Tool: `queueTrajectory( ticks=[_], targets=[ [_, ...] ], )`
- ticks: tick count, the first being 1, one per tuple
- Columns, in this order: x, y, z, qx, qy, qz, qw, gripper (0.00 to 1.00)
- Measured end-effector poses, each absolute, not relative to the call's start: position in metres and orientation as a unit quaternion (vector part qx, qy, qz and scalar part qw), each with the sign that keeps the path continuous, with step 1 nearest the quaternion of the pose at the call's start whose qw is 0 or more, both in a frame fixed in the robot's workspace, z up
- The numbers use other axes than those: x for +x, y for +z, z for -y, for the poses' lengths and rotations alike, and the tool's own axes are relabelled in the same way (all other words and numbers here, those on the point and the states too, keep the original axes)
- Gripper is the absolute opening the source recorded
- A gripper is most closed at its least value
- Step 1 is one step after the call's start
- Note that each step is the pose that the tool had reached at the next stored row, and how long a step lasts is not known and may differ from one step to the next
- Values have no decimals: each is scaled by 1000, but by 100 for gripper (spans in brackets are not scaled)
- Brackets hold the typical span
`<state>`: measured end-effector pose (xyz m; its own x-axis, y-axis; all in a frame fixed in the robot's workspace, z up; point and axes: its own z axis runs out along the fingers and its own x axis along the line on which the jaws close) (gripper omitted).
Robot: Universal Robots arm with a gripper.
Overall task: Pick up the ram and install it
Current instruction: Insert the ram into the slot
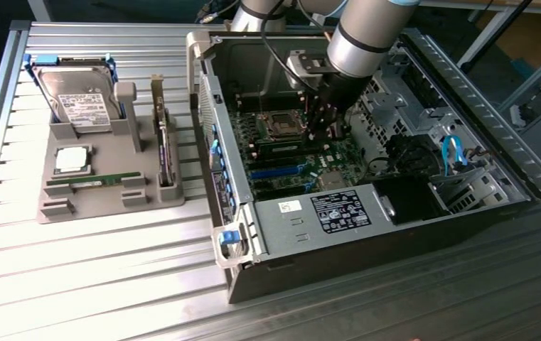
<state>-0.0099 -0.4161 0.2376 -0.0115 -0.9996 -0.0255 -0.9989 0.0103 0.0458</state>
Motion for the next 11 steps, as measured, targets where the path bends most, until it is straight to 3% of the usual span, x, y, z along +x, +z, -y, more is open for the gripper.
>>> queueTrajectory(
  ticks=[11],
  targets=[
    [-10,233,416,703,-25,711,7,12]
  ],
)
